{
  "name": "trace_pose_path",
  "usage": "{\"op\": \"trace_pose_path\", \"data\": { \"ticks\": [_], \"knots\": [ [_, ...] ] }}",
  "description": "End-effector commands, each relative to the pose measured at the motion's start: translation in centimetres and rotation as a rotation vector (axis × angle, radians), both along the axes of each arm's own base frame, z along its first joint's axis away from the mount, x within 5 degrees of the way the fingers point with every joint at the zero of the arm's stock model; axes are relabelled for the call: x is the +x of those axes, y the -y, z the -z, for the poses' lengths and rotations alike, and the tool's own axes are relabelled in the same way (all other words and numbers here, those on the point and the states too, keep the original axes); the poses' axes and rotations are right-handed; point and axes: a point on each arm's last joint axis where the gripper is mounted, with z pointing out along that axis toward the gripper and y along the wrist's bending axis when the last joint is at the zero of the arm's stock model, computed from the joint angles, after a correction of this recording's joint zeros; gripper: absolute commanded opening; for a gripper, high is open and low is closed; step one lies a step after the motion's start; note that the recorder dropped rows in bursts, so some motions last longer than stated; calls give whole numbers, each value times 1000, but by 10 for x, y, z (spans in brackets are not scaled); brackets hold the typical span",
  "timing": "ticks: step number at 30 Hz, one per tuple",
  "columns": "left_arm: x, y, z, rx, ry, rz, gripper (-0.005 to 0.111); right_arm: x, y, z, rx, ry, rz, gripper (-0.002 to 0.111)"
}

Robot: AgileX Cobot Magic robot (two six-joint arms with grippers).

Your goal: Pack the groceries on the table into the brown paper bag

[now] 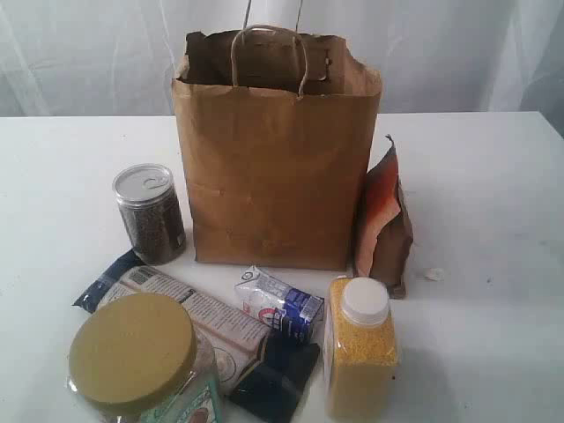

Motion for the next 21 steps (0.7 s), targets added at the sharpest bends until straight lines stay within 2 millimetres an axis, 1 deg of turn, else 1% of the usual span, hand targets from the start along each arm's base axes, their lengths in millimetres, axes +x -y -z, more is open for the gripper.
{"op": "trace_pose_path", "data": {
  "ticks": [1, 7, 9, 10, 11, 12, 13, 14, 15, 16, 17, 18, 21],
  "knots": [
    [0, 1, 1, -6, 2, 7, 0, 0, 0, 0, -10, 3, 5, 0],
    [0, 1, 1, -6, 2, 7, 0, 0, 0, -1, -11, 6, 5, 0],
    [0, 1, 1, -6, 2, 7, 0, 1, -1, -4, 51, 60, 4, 0],
    [0, 1, 1, -6, 2, 7, 0, 3, -4, -11, 196, 161, 2, 0],
    [0, 1, 1, -6, 2, 7, 0, 3, -4, -15, 252, 212, 1, 0],
    [0, 1, 1, -6, 2, 7, 0, 3, -4, -26, 578, 393, 29, 0],
    [0, 1, 1, -6, 2, 7, 0, 3, -3, -30, 873, 471, 59, 0],
    [0, 1, 1, -6, 2, 7, 0, 2, 0, -32, 1534, 593, 130, 0],
    [0, 1, 1, -6, 2, 7, 0, 1, 3, -34, 1896, 666, 178, 0],
    [0, 1, 1, -6, 2, 7, 0, 1, 7, -34, 1928, 712, 198, 0],
    [0, 1, 1, -6, 2, 7, 0, -2, 15, -35, 1882, 812, 235, 0],
    [0, 1, 1, -6, 2, 7, 0, -4, 18, -36, 1872, 851, 248, 0],
    [0, 1, 1, -6, 2, 7, 0, -12, 32, -39, 1826, 1064, 323, 0]
  ]
}}
